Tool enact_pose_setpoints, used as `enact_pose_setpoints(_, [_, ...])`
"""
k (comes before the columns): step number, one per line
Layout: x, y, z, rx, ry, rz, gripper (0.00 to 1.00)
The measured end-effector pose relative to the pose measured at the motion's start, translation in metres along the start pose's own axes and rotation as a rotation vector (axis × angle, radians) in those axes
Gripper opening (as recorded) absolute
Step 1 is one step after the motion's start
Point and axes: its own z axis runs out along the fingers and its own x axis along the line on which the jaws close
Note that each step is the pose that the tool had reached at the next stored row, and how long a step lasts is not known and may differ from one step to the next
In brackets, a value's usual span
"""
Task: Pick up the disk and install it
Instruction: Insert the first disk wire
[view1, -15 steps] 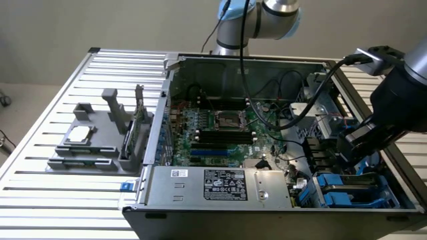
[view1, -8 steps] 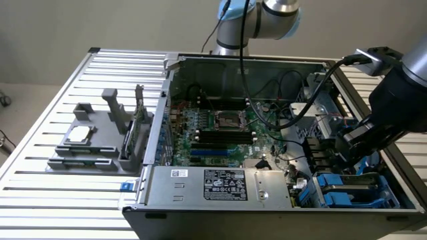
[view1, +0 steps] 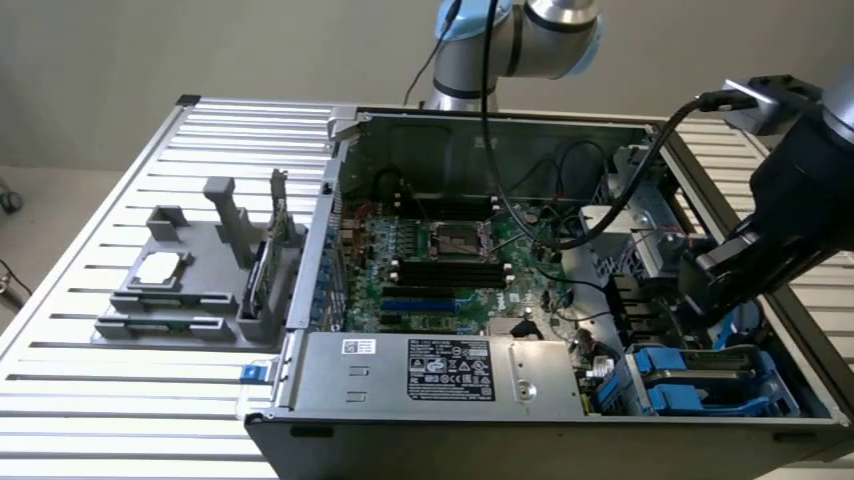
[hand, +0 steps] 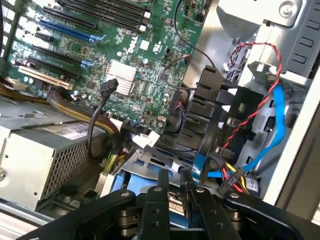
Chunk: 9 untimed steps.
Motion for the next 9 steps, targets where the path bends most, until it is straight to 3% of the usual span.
enact_pose_setpoints(3, [0.001, -0.0007, -0.0135, -0.0021, 0.0029, 0.017, 0.25])
enact_pose_setpoints(9, [0.002, -0.0003, -0.0317, -0.0068, 0.0014, 0.087, 0.25])
